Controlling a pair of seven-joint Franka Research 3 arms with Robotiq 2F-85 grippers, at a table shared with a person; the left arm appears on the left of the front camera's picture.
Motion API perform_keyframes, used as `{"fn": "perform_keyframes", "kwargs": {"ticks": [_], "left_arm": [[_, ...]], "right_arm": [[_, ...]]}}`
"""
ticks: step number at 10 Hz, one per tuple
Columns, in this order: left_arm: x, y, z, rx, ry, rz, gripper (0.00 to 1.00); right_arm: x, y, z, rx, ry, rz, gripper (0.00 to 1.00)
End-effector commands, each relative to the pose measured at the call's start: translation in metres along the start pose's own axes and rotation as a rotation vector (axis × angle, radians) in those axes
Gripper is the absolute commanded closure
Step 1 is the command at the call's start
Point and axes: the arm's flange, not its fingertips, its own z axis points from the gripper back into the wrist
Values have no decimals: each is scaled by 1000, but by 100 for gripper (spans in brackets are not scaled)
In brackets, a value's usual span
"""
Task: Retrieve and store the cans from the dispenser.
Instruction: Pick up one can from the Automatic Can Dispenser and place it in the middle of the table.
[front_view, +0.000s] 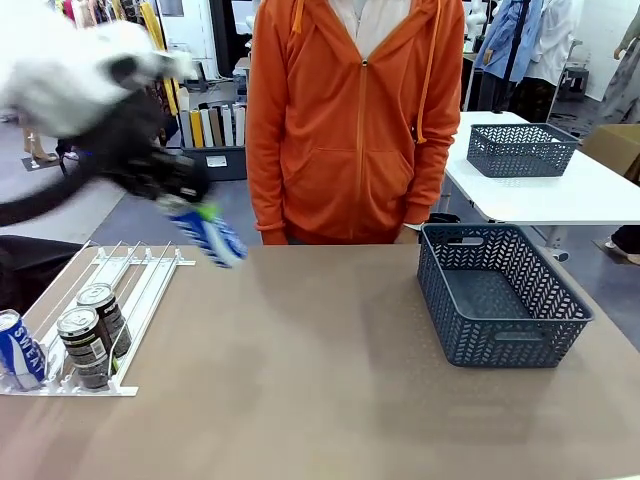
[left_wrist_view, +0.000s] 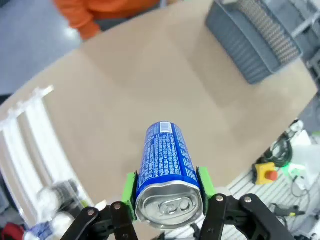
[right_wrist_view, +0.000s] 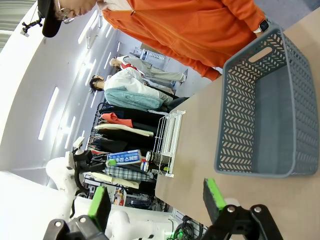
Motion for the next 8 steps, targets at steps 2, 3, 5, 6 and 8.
{"fn": "perform_keyframes", "kwargs": {"ticks": [2, 3, 5, 6, 8], "left_arm": [[44, -79, -82, 132, 72, -137, 100], [39, -102, -119, 152, 96, -183, 100], [18, -125, -181, 214, 183, -273, 100], [12, -125, -193, 164, 234, -283, 100], [9, -125, -207, 130, 270, -289, 100]], "right_arm": [[3, 4, -1, 19, -20, -4, 0], [3, 4, -1, 19, -20, -4, 0], [3, 4, -1, 19, -20, -4, 0], [3, 4, -1, 19, -20, -4, 0], [3, 4, -1, 19, -20, -4, 0]]}}
